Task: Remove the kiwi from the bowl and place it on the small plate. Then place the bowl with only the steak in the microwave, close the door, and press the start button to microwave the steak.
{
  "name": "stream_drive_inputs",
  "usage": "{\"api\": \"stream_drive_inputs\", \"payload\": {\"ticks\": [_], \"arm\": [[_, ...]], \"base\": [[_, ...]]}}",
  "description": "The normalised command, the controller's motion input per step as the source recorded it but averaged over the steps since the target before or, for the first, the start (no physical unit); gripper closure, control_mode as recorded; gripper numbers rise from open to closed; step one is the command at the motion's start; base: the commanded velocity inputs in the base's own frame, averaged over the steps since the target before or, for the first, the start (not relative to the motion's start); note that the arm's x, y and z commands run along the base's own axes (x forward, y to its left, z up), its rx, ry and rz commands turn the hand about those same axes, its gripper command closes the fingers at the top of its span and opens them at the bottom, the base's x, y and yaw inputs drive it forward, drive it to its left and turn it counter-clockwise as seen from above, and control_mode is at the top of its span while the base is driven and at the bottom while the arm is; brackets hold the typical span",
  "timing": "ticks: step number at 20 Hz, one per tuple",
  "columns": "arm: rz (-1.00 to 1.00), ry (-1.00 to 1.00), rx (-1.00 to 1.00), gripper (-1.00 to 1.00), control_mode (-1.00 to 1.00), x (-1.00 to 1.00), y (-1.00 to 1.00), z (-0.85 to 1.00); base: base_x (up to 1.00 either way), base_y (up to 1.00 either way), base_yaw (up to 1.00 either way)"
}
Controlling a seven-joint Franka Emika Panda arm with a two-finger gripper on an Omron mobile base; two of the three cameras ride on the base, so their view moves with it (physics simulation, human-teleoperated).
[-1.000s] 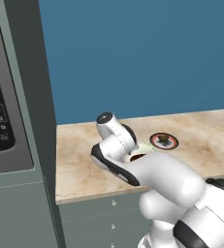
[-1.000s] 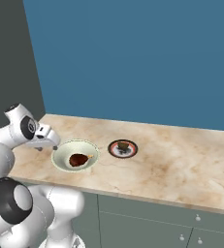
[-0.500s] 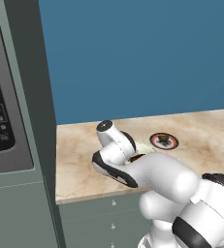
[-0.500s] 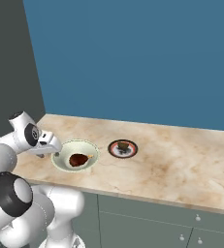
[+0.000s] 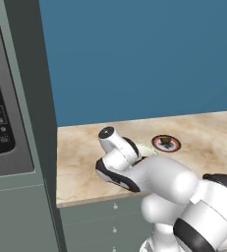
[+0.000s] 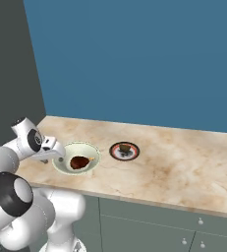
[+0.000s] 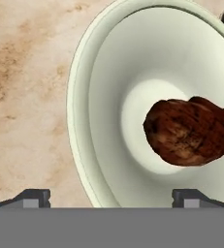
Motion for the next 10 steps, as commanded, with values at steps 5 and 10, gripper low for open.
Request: {"api": "stream_drive_inputs", "payload": {"ticks": [5,10], "arm": [[0.00,0.00,0.00,-1.00,-1.00,0.09,-0.20,-0.13],[0.00,0.01,-0.01,-1.00,-1.00,0.00,0.00,-0.29]], "base": [[0.00,0.00,0.00],[0.00,0.00,0.00]]}}
